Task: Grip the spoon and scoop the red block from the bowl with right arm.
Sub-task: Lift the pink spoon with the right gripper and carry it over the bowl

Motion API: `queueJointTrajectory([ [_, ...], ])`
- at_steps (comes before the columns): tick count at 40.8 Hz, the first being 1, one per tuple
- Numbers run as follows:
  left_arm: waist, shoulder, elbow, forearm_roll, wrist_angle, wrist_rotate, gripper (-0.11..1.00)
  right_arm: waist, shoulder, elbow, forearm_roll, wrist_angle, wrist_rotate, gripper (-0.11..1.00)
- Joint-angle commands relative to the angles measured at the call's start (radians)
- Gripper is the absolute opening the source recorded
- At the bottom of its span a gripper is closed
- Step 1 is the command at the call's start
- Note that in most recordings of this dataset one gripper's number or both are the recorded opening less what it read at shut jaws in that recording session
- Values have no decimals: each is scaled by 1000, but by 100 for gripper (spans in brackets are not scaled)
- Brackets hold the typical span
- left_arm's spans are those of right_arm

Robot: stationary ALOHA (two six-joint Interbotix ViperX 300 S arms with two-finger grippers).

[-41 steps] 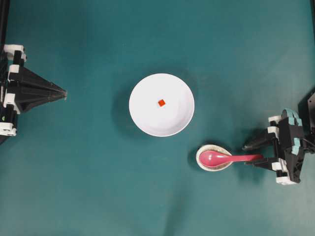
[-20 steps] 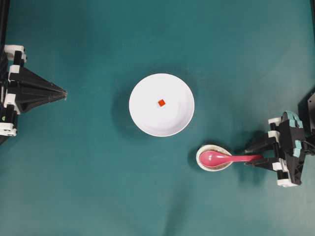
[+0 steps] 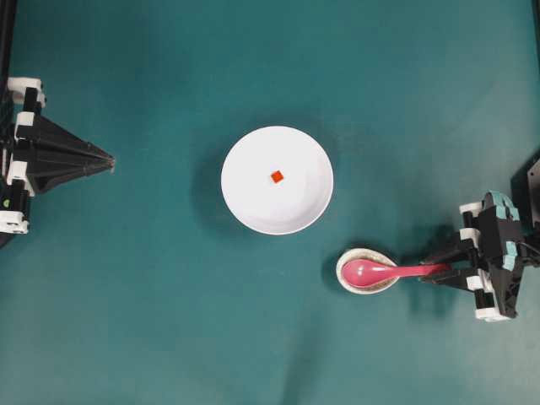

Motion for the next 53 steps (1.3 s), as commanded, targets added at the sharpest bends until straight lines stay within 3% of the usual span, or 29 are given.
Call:
queueJointTrajectory([
  [1,-2,8,-20,2,-3,0,0,3,-6,-14,-2,-9,-2,30],
  [36,-2,8,-18,2,3,0,0,-23,-158,-6,0,-3,-38,25],
  [53,-2,8,-18,2,5,0,0,-124,-275,-25,-2,18,-143,25],
])
